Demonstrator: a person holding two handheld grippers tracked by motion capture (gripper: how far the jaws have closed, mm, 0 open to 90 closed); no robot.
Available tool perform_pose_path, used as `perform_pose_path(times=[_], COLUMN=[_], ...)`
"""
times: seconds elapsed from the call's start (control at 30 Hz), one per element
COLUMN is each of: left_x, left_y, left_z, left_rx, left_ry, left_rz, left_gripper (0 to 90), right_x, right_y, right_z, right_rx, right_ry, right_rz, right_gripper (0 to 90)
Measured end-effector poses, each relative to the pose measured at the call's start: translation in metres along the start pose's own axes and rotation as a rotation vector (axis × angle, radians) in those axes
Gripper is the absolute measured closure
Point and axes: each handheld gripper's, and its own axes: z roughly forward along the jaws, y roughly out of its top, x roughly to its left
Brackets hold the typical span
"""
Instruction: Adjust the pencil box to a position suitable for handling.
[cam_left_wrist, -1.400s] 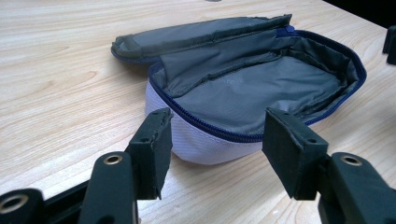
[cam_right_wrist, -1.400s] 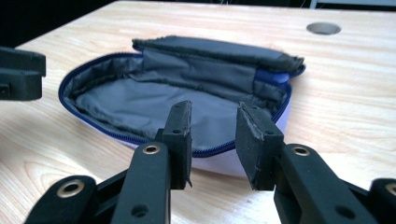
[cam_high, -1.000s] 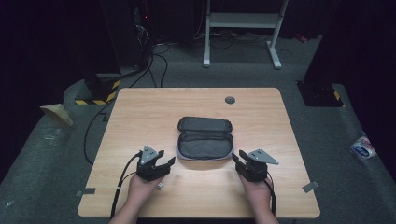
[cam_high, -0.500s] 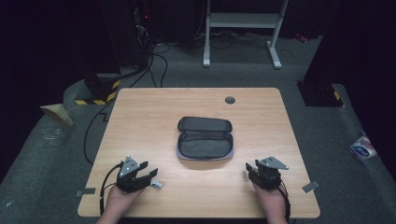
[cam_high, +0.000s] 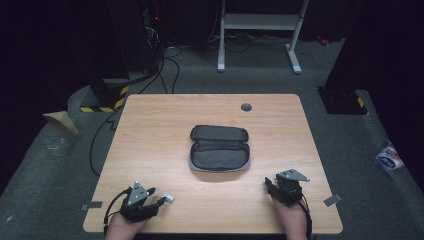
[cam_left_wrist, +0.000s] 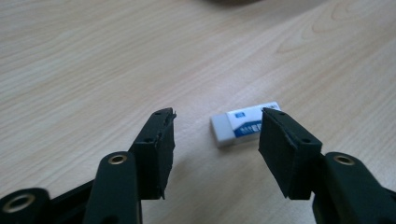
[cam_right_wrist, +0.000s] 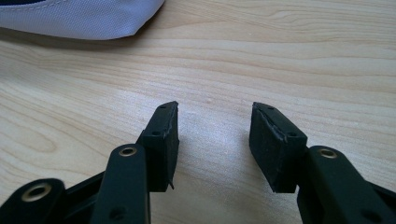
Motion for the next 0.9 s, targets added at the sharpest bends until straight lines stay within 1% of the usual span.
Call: perform_pose_path(times=[0.07, 0.13, 0.17, 0.2, 0.27, 0.33, 0.37, 0.5, 0.57, 0.7, 0.77, 0.87, 0.9], left_x=[-0.003, -0.003, -0.004, -0.004, -0.005, -0.005, -0.006, -0.008, -0.009, -0.011, -0.011, -0.010, -0.008], left_y=[-0.001, 0.000, 0.000, 0.000, 0.001, 0.002, 0.003, 0.006, 0.006, 0.005, 0.005, 0.004, 0.005], left_z=[0.002, 0.005, 0.007, 0.007, 0.010, 0.011, 0.013, 0.018, 0.019, 0.020, 0.020, 0.020, 0.021], left_rx=[0.001, 0.010, 0.009, 0.009, 0.006, 0.004, 0.003, 0.009, 0.008, -0.008, -0.012, -0.015, -0.015], left_ry=[0.001, 0.012, 0.004, 0.004, 0.008, 0.010, 0.001, 0.003, 0.002, -0.011, -0.020, -0.038, -0.040], left_rz=[0.001, 0.021, 0.010, 0.010, 0.022, 0.028, 0.027, 0.046, 0.046, 0.066, 0.069, 0.055, 0.059], left_gripper=[44.9, 44.9, 45.0, 45.1, 45.2, 45.5, 45.6, 47.6, 48.5, 53.6, 57.2, 61.3, 62.5], right_x=[0.000, 0.000, 0.001, 0.001, 0.002, 0.002, 0.002, 0.003, 0.004, 0.004, 0.004, 0.004, 0.004], right_y=[0.000, 0.000, 0.000, 0.000, 0.000, 0.000, 0.000, 0.000, 0.000, 0.000, 0.000, 0.000, 0.000], right_z=[0.000, 0.000, 0.000, 0.000, 0.001, 0.001, 0.001, 0.001, 0.001, 0.001, 0.001, 0.001, 0.001], right_rx=[0.001, 0.001, 0.002, 0.002, 0.003, 0.003, 0.003, 0.006, 0.006, 0.007, 0.004, 0.004, 0.004], right_ry=[0.002, -0.001, -0.006, -0.006, -0.013, -0.014, -0.014, -0.020, -0.020, -0.026, -0.029, -0.030, -0.030], right_rz=[0.001, -0.001, -0.002, -0.002, -0.023, -0.022, -0.021, -0.020, -0.022, -0.025, -0.029, -0.027, -0.027], right_gripper=[51.9, 52.0, 52.0, 52.0, 52.0, 52.0, 52.1, 52.1, 52.2, 52.6, 52.7, 53.2, 53.2])
